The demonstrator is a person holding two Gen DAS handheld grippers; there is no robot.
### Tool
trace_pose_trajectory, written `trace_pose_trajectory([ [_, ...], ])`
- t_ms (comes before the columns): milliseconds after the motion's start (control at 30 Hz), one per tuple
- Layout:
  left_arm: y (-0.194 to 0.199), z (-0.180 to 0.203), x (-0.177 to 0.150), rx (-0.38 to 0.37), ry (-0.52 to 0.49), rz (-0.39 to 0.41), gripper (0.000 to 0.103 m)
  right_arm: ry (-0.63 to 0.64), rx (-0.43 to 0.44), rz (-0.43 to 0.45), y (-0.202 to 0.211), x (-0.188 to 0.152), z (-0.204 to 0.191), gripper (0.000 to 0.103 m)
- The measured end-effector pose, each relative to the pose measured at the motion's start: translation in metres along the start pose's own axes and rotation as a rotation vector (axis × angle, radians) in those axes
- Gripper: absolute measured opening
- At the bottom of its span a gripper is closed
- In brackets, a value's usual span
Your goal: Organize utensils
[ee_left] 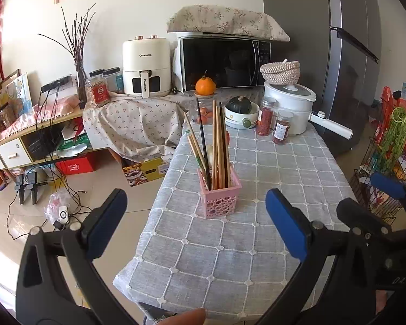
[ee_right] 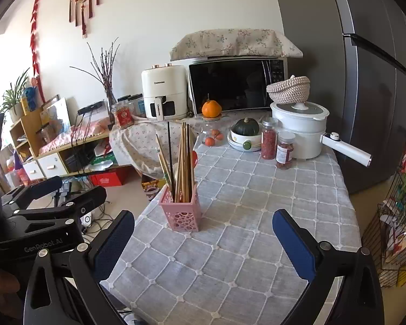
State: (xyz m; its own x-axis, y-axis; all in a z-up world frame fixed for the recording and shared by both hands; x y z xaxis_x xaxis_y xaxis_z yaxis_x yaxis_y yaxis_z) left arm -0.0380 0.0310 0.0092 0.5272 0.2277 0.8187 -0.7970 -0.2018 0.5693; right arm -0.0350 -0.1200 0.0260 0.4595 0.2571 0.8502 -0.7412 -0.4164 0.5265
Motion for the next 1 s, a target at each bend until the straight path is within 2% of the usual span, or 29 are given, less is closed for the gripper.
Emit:
trace_pose_trajectory([
  [367, -0.009, 0.002, -0.007, 0.01, -0.027, -0.023, 0.102, -0.007, 0.003, -0.028, -0.01, -0.005, 0.004, 0.103],
  [1000, -0.016, -0.003, -0.008, -0.012, -0.011, -0.042, 0.102, 0.002, 0.007, -0.047, -0.024, -0.008, -0.001, 0.103],
])
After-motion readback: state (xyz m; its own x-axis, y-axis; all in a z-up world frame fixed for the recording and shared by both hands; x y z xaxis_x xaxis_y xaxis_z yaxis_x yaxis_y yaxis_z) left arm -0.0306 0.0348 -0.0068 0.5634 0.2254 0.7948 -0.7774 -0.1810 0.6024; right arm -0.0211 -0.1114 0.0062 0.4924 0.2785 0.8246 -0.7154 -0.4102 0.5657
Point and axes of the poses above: each gripper's, at about its wrist camera, not at the fingertips, and y roughly against the way its jaws point, z to its right, x to its top, the point moved 4 cm from there along -y, roughly the way its jaws point, and after that the axes turned 9 degrees about y, right-handed, at the moved point
